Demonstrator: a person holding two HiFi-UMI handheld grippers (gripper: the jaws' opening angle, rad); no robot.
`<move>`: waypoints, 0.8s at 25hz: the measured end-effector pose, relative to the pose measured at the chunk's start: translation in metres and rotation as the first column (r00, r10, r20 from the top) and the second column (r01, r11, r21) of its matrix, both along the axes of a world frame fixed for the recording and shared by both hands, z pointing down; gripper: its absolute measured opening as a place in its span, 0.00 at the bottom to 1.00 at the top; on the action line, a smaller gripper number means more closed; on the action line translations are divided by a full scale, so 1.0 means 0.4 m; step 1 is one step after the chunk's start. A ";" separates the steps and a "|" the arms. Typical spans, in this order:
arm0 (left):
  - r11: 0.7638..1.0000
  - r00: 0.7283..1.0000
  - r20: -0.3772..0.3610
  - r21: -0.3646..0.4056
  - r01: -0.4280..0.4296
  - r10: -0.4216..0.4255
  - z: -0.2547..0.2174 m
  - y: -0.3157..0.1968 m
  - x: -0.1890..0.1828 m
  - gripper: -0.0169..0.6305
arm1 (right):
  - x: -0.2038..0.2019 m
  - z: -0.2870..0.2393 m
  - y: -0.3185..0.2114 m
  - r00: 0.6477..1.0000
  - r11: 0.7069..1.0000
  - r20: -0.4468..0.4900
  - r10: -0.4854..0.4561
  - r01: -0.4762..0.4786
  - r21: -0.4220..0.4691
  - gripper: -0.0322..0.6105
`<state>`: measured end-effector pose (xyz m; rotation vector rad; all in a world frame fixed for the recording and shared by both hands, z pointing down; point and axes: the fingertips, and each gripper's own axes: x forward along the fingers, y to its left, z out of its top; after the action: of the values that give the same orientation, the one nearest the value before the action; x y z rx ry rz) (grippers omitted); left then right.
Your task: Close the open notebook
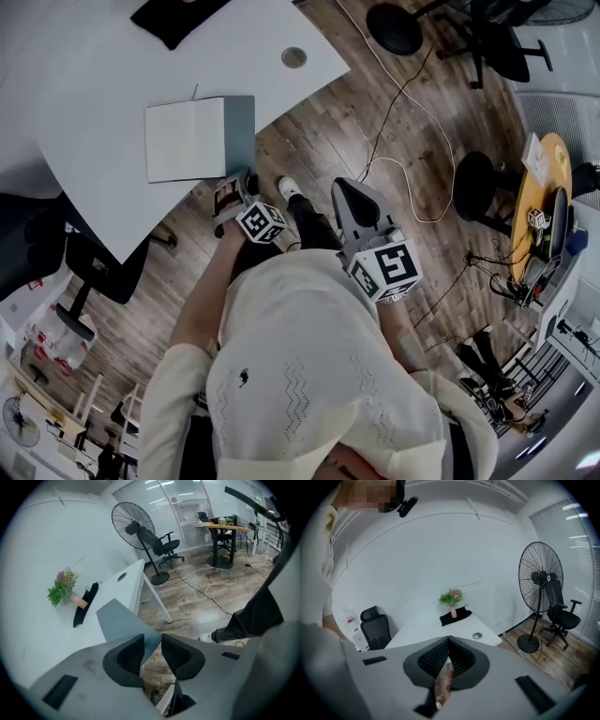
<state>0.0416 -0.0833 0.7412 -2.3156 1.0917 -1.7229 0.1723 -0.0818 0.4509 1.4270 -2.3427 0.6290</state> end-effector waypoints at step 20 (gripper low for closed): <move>0.945 0.868 -0.407 -0.270 0.183 -0.284 -0.059 -0.008 -0.008 0.05 | -0.061 -0.007 -0.003 1.000 1.000 0.012 0.002 -0.003 0.017 0.05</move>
<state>0.0385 -0.0864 0.7178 -2.9288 1.3603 -1.4862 0.1478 -0.0829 0.4481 1.4375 -2.3613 0.6217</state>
